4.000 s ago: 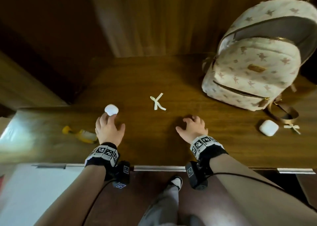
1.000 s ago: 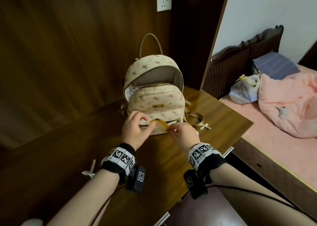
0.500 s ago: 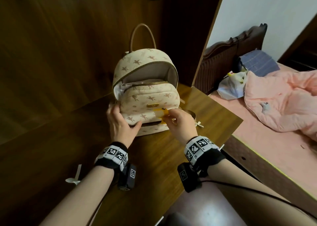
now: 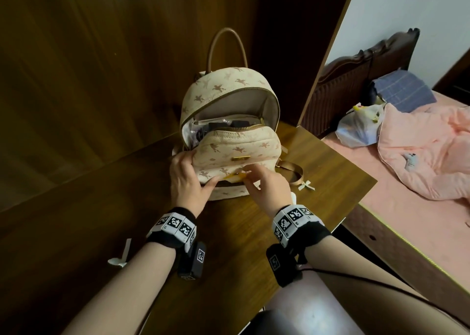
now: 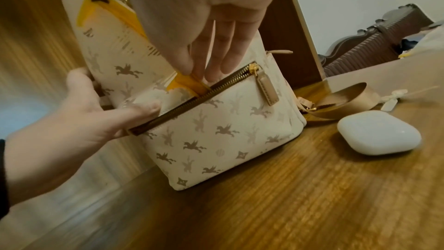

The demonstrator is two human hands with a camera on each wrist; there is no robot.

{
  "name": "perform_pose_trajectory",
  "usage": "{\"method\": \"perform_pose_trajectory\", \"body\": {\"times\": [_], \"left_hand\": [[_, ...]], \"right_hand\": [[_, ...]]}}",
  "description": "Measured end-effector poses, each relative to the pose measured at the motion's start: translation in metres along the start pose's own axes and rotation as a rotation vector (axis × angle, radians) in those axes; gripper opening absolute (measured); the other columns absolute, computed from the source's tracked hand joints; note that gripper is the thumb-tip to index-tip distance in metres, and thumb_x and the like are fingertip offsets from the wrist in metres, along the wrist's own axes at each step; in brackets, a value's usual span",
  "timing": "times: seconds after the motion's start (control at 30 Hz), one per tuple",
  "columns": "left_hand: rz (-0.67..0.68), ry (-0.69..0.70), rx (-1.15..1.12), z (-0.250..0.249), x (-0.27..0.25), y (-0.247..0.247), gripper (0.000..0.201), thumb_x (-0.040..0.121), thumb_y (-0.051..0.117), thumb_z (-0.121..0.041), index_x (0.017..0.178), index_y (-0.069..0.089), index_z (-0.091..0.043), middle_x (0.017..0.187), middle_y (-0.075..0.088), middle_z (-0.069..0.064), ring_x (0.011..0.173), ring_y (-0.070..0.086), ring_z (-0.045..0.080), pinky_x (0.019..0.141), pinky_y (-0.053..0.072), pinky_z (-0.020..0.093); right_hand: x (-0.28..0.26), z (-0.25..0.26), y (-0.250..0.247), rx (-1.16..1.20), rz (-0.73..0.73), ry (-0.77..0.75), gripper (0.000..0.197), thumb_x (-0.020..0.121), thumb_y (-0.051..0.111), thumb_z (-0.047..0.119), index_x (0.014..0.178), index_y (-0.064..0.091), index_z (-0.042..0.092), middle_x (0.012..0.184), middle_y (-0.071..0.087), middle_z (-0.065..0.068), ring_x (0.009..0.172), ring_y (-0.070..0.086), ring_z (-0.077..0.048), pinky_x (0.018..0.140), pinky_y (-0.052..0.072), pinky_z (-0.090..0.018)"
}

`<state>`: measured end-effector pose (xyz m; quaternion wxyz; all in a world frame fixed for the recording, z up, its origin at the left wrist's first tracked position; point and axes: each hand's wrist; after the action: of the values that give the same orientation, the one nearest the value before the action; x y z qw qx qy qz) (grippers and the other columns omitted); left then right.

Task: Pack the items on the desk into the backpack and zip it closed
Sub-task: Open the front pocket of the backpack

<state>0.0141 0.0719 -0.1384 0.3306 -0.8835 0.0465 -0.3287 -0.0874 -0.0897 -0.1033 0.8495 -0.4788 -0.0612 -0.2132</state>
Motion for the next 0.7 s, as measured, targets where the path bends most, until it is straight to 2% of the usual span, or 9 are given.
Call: {"method": "perform_pose_trajectory", "body": {"times": [0.07, 0.17, 0.23, 0.37, 0.53, 0.7], "left_hand": [[-0.004, -0.015, -0.019, 0.001, -0.002, -0.001, 0.091, 0.062, 0.087, -0.025, 0.131, 0.028, -0.018, 0.133, 0.041, 0.024, 0.124, 0.041, 0.038, 0.099, 0.041, 0.045], [-0.018, -0.018, -0.032, 0.001, -0.004, 0.0, 0.087, 0.066, 0.085, -0.027, 0.132, 0.03, -0.017, 0.133, 0.043, 0.024, 0.123, 0.04, 0.035, 0.098, 0.036, 0.038], [-0.008, -0.02, -0.038, 0.002, -0.003, -0.001, 0.085, 0.068, 0.085, -0.027, 0.133, 0.03, -0.017, 0.132, 0.043, 0.025, 0.122, 0.043, 0.037, 0.098, 0.037, 0.039], [0.02, 0.004, -0.04, 0.004, -0.001, -0.003, 0.085, 0.068, 0.084, -0.022, 0.132, 0.028, -0.019, 0.132, 0.043, 0.028, 0.122, 0.044, 0.043, 0.099, 0.039, 0.046], [0.038, 0.001, -0.033, 0.005, -0.002, -0.005, 0.081, 0.07, 0.083, -0.024, 0.132, 0.03, -0.018, 0.128, 0.045, 0.028, 0.119, 0.047, 0.041, 0.096, 0.037, 0.039], [0.063, -0.021, -0.029, 0.006, -0.002, -0.005, 0.079, 0.071, 0.081, -0.029, 0.131, 0.031, -0.019, 0.126, 0.045, 0.027, 0.115, 0.05, 0.042, 0.092, 0.038, 0.037]], "right_hand": [[0.0, -0.003, 0.003, 0.01, 0.013, 0.03, 0.011, 0.088, 0.061, 0.019, 0.099, 0.062, 0.017, 0.092, 0.069, 0.005, 0.08, 0.063, -0.014, 0.068, 0.051, -0.028], [0.003, -0.006, 0.007, -0.028, 0.008, 0.03, 0.005, 0.088, 0.06, 0.02, 0.093, 0.062, 0.019, 0.088, 0.067, 0.003, 0.077, 0.062, -0.017, 0.066, 0.051, -0.03], [0.003, -0.006, 0.011, -0.044, -0.002, 0.024, 0.005, 0.088, 0.059, 0.02, 0.092, 0.062, 0.019, 0.087, 0.066, 0.002, 0.076, 0.06, -0.018, 0.062, 0.049, -0.029], [-0.001, -0.006, 0.016, -0.066, -0.01, 0.0, 0.003, 0.086, 0.061, 0.019, 0.088, 0.064, 0.018, 0.085, 0.065, 0.003, 0.074, 0.059, -0.017, 0.057, 0.038, -0.022], [-0.003, -0.014, 0.019, -0.058, 0.06, 0.068, 0.01, 0.088, 0.06, 0.023, 0.095, 0.067, 0.019, 0.095, 0.066, 0.005, 0.073, 0.049, -0.006, 0.062, 0.037, -0.02], [-0.006, -0.013, 0.024, -0.009, 0.053, 0.063, 0.011, 0.089, 0.059, 0.021, 0.095, 0.066, 0.017, 0.093, 0.063, 0.003, 0.073, 0.052, -0.009, 0.063, 0.042, -0.021]]}}
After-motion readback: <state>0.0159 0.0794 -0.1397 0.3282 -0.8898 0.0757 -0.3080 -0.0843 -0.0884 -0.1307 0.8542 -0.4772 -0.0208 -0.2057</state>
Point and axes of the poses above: each hand's wrist, its own x-axis towards the middle knuckle, its own y-axis out of the palm, z = x × y
